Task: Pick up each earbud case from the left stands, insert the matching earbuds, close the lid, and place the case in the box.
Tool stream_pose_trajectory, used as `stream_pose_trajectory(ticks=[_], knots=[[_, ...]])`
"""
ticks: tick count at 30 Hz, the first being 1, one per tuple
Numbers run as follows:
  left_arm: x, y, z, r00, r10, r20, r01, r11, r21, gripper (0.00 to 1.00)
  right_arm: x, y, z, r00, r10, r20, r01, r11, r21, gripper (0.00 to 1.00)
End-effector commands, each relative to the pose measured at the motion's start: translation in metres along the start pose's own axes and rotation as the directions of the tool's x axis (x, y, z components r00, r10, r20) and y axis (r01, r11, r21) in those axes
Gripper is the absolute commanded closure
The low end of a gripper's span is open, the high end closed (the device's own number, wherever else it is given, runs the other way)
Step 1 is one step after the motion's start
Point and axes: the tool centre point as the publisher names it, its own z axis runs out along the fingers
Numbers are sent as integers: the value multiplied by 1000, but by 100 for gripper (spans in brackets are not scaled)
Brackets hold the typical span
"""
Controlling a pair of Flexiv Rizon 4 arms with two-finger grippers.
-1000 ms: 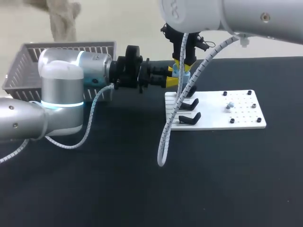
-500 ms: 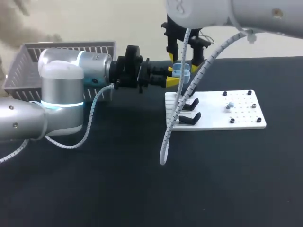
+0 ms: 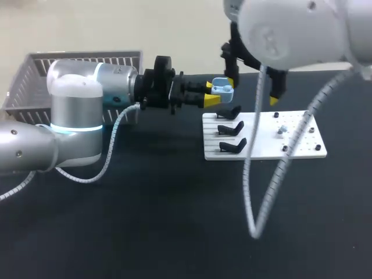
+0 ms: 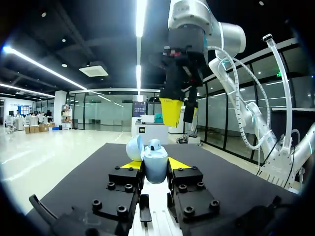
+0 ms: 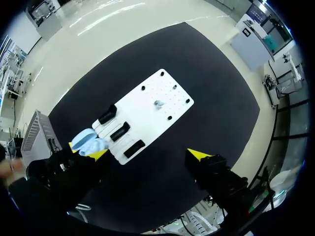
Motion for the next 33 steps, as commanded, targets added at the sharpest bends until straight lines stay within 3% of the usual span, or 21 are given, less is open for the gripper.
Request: stream_pose_trajectory(ticks=[1, 10, 14, 33], knots=[[1, -1, 0, 1000, 3, 2, -3, 1000, -5, 100, -7, -35, 5, 1000, 16, 5, -14, 986, -169, 0], [1, -1, 0, 1000, 3, 2, -3, 1000, -5, 100, -40, -50, 21, 1000, -21, -9, 20, 989, -150, 0], [1, -1, 0, 1000, 3, 2, -3, 1000, -5, 100, -58, -51, 38, 996, -50, -78, 39, 990, -134, 0], [1, -1, 0, 1000, 3, 2, -3, 1000, -5, 100, -58, -51, 38, 996, -50, -78, 39, 990, -134, 0]])
